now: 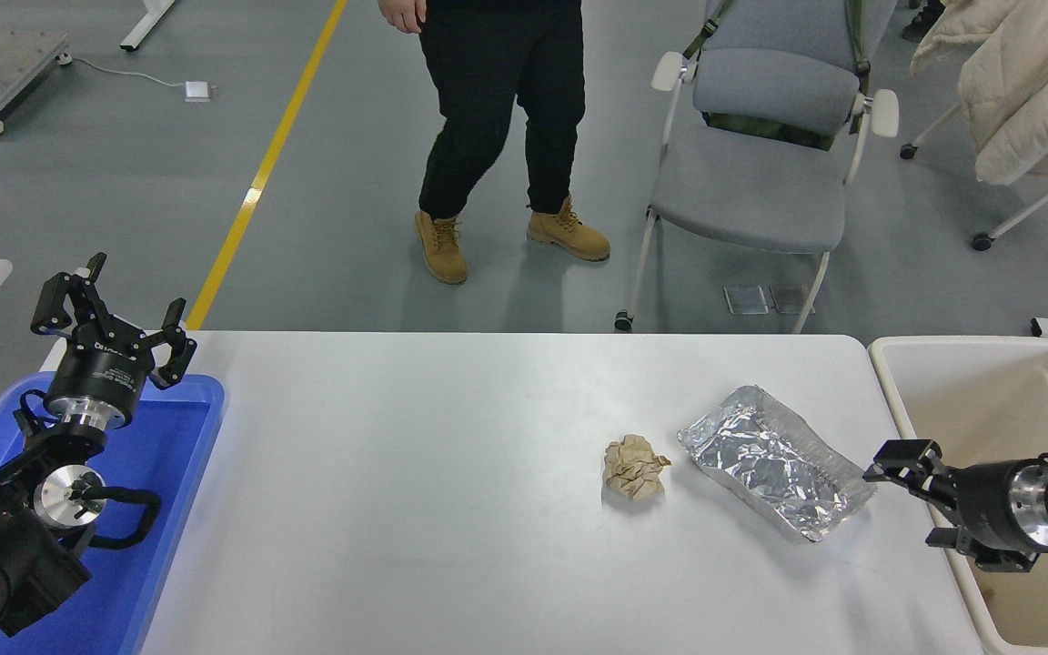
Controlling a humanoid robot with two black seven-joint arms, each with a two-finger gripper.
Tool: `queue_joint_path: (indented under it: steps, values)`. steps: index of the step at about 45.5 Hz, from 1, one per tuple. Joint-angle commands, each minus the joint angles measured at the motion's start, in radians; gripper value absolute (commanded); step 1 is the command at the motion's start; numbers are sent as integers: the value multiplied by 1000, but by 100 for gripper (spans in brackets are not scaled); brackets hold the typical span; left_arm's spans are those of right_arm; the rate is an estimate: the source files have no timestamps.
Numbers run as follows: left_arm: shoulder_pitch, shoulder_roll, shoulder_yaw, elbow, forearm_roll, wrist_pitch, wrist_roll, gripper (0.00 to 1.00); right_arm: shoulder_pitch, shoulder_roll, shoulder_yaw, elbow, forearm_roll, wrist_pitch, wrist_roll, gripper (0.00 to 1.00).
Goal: Clean the table surface
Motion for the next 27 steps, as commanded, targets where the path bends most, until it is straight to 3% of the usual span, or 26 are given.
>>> queue_joint_path:
  steps: [1, 27]
  values:
    - [0, 0, 0, -1, 0, 0, 0, 100, -22, 85, -2, -40, 148, -29, -26, 99]
    - [0, 0, 0, -1, 0, 1, 0, 100, -101, 282, 3, -327, 128, -19, -12, 97]
